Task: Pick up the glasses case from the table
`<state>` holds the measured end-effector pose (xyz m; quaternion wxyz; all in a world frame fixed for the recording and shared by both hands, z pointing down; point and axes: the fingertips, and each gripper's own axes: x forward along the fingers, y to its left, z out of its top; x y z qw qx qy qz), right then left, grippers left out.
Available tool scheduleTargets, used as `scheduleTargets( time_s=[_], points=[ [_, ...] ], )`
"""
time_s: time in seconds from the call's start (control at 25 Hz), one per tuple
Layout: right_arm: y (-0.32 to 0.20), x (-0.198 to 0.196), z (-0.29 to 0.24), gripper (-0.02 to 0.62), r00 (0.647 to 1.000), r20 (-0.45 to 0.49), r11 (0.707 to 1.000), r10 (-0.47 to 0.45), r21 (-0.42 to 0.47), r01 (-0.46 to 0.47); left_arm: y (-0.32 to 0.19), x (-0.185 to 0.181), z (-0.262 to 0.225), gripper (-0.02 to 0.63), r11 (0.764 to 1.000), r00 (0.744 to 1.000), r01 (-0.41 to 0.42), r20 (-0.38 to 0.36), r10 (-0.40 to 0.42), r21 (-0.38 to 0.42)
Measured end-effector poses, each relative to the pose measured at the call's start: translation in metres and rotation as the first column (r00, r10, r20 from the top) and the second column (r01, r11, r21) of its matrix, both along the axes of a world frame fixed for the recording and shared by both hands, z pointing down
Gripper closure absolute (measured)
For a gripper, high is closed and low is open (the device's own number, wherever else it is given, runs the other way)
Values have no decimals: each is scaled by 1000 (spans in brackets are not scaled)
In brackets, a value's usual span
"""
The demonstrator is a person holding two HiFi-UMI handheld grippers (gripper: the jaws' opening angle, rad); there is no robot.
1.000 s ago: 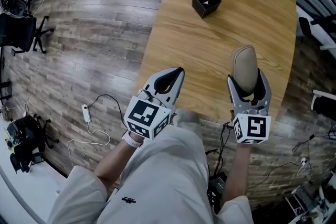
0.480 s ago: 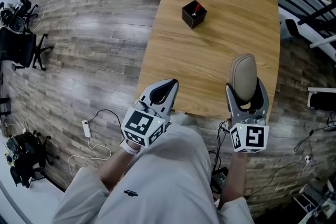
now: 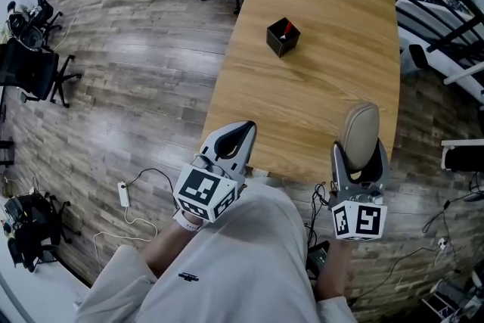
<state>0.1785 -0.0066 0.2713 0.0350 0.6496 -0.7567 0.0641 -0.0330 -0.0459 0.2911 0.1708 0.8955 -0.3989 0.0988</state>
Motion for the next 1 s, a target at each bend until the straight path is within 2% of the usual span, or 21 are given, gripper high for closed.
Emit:
scheduleTargets(
  time_s=[0.32, 1.0],
  points=[
    [20, 3, -17, 199, 999, 38, 998, 34, 43, -35, 11, -5, -11, 599, 1000, 1000, 13, 4, -13, 24],
    [31, -23, -19, 198, 994, 109, 999, -4, 54, -2, 13, -3, -20, 598, 999, 1000, 10, -12, -10, 38]
  ],
)
